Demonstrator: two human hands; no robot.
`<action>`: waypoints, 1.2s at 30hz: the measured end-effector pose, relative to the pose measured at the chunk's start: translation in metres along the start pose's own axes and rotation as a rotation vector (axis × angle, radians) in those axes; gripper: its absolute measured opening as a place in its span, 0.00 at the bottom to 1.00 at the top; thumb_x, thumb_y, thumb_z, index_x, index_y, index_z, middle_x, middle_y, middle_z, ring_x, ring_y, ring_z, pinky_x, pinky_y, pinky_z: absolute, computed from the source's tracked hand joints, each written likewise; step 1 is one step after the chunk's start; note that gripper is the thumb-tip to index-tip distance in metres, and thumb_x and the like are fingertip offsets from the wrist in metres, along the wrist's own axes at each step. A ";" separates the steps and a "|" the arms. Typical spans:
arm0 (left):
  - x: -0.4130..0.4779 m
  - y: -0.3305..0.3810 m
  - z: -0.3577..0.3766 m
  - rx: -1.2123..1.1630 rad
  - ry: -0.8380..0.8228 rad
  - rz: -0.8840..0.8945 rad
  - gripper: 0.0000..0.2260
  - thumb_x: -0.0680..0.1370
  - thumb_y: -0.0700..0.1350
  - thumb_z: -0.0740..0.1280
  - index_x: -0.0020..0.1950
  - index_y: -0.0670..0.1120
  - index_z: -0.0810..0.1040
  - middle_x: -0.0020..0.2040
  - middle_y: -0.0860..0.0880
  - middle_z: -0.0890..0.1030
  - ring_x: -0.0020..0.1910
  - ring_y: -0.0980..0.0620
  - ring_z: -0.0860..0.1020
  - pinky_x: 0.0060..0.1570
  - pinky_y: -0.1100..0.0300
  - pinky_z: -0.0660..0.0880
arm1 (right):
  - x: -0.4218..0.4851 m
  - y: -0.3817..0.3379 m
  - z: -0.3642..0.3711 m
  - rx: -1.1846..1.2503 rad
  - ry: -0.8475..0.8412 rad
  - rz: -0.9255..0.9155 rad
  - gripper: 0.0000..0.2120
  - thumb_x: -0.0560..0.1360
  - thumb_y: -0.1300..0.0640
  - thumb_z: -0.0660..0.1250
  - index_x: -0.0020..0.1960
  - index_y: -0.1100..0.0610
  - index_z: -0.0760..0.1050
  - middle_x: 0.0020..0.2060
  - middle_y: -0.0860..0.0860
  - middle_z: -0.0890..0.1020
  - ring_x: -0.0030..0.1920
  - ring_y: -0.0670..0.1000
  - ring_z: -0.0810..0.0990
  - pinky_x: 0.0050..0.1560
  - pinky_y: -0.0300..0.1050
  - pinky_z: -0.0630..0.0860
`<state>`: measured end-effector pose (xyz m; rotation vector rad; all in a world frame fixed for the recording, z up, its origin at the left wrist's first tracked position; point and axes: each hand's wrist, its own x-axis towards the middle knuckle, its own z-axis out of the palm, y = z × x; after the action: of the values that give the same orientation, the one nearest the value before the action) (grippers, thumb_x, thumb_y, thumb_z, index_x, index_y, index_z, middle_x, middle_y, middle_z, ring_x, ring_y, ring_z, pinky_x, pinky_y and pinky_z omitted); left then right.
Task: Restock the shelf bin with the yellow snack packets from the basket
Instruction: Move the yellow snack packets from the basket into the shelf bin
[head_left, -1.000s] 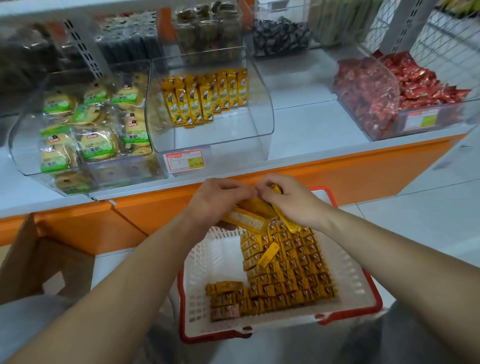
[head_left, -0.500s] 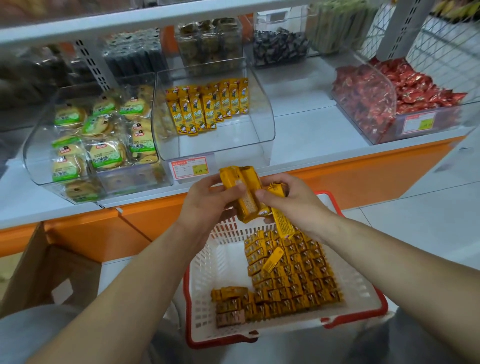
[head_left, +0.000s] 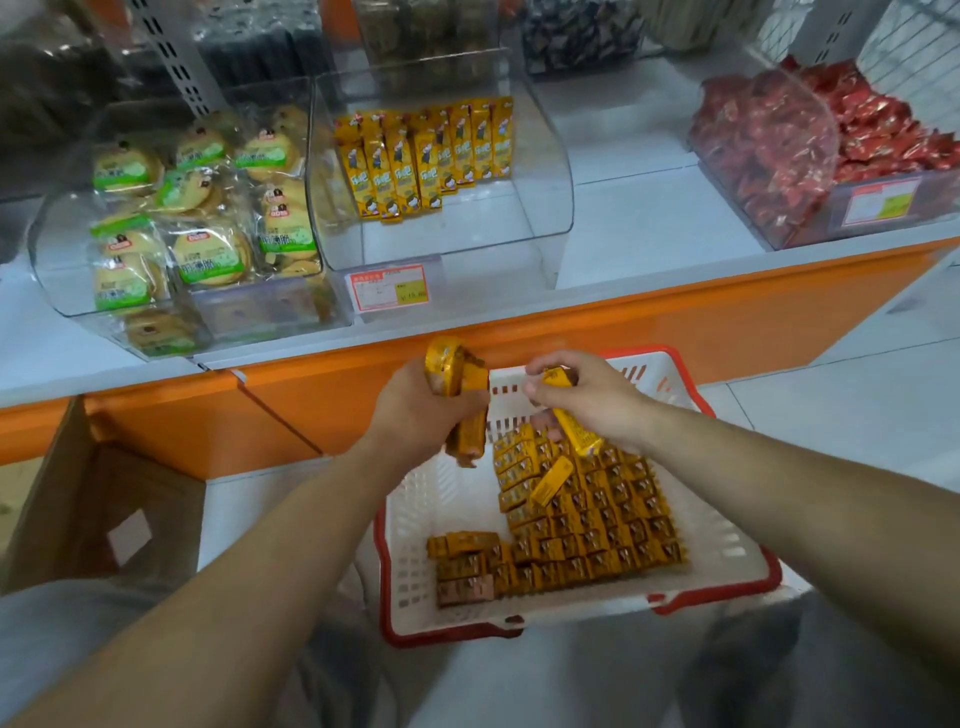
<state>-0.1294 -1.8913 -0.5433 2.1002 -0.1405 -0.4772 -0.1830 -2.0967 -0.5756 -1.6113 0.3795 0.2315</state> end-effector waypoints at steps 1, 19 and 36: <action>0.000 -0.013 0.000 0.134 -0.031 -0.046 0.10 0.73 0.51 0.78 0.45 0.54 0.77 0.36 0.55 0.82 0.34 0.56 0.80 0.30 0.61 0.74 | 0.008 0.018 -0.005 -0.109 0.024 0.015 0.06 0.77 0.60 0.70 0.54 0.55 0.77 0.46 0.53 0.82 0.35 0.55 0.83 0.30 0.45 0.77; -0.003 -0.070 0.009 0.135 -0.261 -0.185 0.11 0.72 0.54 0.78 0.50 0.59 0.79 0.38 0.66 0.83 0.34 0.65 0.82 0.24 0.71 0.73 | 0.080 0.179 -0.004 -1.231 -0.363 0.057 0.21 0.71 0.51 0.74 0.63 0.44 0.75 0.71 0.51 0.69 0.67 0.55 0.73 0.57 0.50 0.75; -0.021 0.008 -0.006 -0.318 -0.093 -0.248 0.09 0.73 0.48 0.78 0.49 0.45 0.84 0.43 0.44 0.88 0.38 0.45 0.87 0.32 0.54 0.82 | -0.018 -0.038 -0.014 -0.225 -0.015 -0.083 0.09 0.76 0.46 0.70 0.47 0.51 0.83 0.44 0.44 0.85 0.47 0.43 0.82 0.50 0.41 0.75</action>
<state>-0.1453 -1.8854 -0.5280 1.7903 0.1373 -0.6978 -0.1867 -2.1074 -0.5326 -1.8419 0.2814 0.2287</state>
